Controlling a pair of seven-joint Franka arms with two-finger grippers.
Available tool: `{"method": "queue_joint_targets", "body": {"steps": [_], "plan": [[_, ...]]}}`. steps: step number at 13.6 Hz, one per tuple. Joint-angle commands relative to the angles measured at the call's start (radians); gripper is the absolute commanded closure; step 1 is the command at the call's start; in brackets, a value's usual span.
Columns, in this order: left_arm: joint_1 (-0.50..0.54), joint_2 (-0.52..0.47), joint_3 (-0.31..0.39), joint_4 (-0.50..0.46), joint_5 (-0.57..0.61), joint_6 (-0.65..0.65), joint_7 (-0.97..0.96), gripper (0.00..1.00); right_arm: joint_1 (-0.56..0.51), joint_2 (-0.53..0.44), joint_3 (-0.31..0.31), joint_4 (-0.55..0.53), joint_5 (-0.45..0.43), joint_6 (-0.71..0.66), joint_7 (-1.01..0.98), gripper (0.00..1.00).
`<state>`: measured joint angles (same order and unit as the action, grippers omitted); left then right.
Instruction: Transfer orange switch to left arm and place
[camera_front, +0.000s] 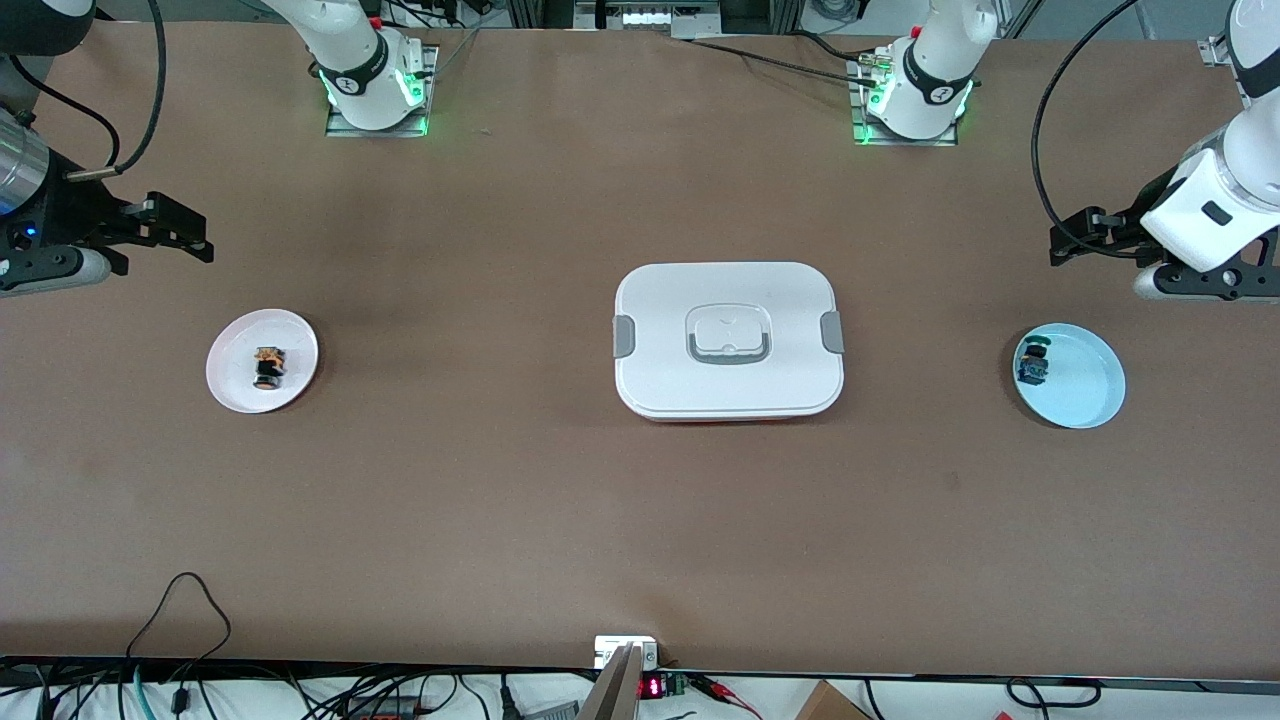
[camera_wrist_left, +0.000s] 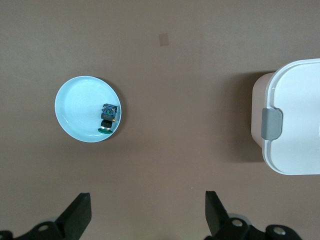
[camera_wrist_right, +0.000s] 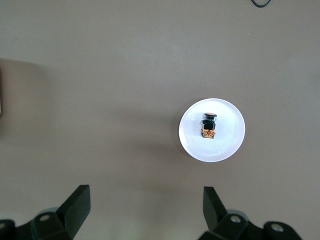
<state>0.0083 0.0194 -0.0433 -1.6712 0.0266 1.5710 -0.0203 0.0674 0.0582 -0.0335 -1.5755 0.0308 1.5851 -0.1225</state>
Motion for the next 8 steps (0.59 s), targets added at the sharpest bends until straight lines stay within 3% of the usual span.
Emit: {"method": "queue_joint_targets", "body": {"steps": [1, 8], "plan": [[-0.001, -0.003, -0.006, 0.025, -0.017, -0.022, 0.002, 0.00, -0.008, -0.006, 0.001, 0.008, 0.005, -0.010, -0.040, 0.00], [-0.002, -0.003, -0.006, 0.025, -0.017, -0.022, -0.006, 0.00, -0.005, -0.008, 0.001, 0.006, -0.002, -0.025, -0.060, 0.00]]}}
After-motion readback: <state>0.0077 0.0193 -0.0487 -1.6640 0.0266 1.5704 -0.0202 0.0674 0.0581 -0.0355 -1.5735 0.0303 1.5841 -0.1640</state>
